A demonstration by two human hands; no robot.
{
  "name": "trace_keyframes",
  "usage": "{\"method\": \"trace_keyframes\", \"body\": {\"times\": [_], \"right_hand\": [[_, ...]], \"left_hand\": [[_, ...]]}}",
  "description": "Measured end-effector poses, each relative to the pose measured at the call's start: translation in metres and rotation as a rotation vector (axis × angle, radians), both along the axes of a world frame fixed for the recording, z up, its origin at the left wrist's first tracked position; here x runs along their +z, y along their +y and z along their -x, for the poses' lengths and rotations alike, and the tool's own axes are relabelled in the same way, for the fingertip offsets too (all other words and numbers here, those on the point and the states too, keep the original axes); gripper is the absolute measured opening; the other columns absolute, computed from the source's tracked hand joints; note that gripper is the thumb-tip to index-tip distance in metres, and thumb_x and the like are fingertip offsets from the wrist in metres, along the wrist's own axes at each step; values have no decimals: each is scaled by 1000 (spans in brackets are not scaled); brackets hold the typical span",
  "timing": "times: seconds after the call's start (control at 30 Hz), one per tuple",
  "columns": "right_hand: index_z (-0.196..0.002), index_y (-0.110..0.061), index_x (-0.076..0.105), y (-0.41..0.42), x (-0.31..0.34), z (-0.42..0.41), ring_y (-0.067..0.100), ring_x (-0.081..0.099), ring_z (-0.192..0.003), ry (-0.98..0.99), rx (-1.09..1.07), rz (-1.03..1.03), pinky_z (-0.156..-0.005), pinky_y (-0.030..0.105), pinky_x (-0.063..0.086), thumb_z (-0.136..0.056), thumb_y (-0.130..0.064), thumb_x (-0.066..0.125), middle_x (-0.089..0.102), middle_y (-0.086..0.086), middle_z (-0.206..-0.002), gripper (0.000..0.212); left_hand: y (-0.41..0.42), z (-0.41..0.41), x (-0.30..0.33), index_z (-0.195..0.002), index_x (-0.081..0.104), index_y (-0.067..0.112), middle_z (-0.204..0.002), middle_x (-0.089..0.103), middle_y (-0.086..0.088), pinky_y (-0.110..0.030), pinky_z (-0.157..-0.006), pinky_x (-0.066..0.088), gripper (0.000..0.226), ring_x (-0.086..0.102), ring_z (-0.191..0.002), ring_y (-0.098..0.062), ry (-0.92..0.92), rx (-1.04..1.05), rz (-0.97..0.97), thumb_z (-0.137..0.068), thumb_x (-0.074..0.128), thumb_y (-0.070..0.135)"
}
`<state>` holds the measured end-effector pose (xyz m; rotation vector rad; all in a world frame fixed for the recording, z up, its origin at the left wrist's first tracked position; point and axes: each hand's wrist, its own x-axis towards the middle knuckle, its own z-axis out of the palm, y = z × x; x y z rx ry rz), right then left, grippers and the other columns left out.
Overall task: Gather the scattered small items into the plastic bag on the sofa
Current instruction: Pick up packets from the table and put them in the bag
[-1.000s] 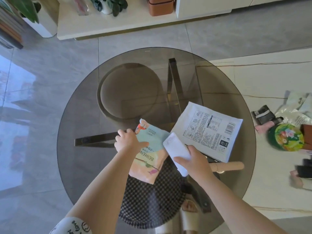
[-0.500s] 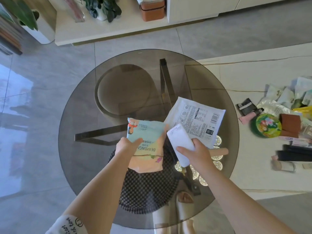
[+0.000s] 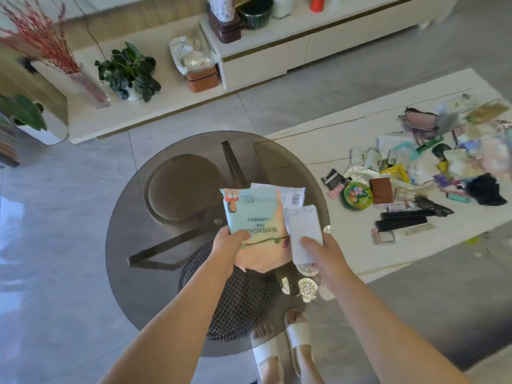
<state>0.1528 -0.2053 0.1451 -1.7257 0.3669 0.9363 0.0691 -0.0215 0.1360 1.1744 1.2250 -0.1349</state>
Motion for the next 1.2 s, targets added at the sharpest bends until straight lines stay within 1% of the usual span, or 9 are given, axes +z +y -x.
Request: {"method": "trace_keyframes", "body": {"times": [0.17, 0.4, 0.5, 0.6, 0.73, 0.8, 0.93, 1.07, 1.2], "right_hand": [[-126, -10, 46, -53, 51, 3, 32, 55, -111, -14, -147, -37, -95, 48, 51, -87, -13, 54, 56, 16, -120, 40], [-119, -4, 54, -143, 101, -1, 32, 61, -102, -95, -379, -139, -68, 31, 54, -89, -6, 54, 63, 17, -114, 30], [-122, 0, 51, -183, 113, -5, 37, 59, -109, -118, -464, -138, -74, 36, 55, -90, -6, 55, 59, 22, -120, 33], [-124, 2, 47, -226, 122, -9, 35, 62, -99, -133, -545, -129, -81, 42, 54, -90, -7, 57, 58, 25, -119, 37], [-119, 3, 52, -290, 128, -11, 29, 62, -80, -144, -599, -71, -58, 31, 53, -91, -7, 55, 62, 24, -105, 30], [-117, 1, 54, -323, 130, -13, 24, 60, -71, -140, -638, -46, -46, 23, 50, -91, -6, 54, 63, 17, -92, 27], [-123, 1, 52, -387, 132, -23, 25, 60, -76, -131, -738, -70, -53, 27, 49, -92, -7, 53, 61, 21, -106, 32], [-122, -2, 51, -439, 139, -30, 20, 60, -73, -154, -844, -100, -46, 22, 50, -92, -6, 52, 62, 17, -104, 30], [-123, -2, 50, -478, 145, -37, 20, 61, -73, -162, -953, -133, -44, 21, 53, -93, -5, 52, 61, 16, -103, 31]], "left_hand": [[-42, -23, 54, -115, 59, 9, -112, 67, -12, -53, -94, 50, 31, 64, -104, -34, -106, -118, 76, -85, 54, 1], [-109, -54, 102, -102, 64, 6, -105, 70, -11, -42, -83, 57, 16, 68, -92, -27, -207, -246, 146, -88, 60, 1], [-145, -68, 116, -111, 63, 1, -108, 69, -16, -49, -92, 52, 24, 67, -98, -34, -206, -287, 155, -88, 60, 4], [-187, -84, 126, -117, 59, 1, -113, 67, -19, -56, -96, 48, 28, 64, -105, -38, -227, -340, 184, -90, 59, 8], [-249, -106, 138, -118, 59, 4, -110, 69, -17, -44, -81, 56, 27, 67, -97, -33, -297, -383, 257, -91, 58, 8], [-279, -119, 144, -114, 62, 11, -113, 69, -16, -51, -91, 52, 22, 65, -103, -35, -320, -422, 300, -92, 56, 8], [-342, -146, 152, -113, 62, 9, -119, 65, -19, -55, -100, 44, 21, 60, -111, -38, -332, -489, 300, -93, 54, 7], [-401, -167, 156, -121, 59, 2, -116, 66, -17, -43, -86, 53, 28, 66, -95, -30, -344, -583, 275, -94, 53, 7], [-446, -189, 156, -116, 61, 1, -111, 68, -18, -44, -86, 53, 25, 67, -92, -30, -307, -675, 277, -93, 57, 10]]}}
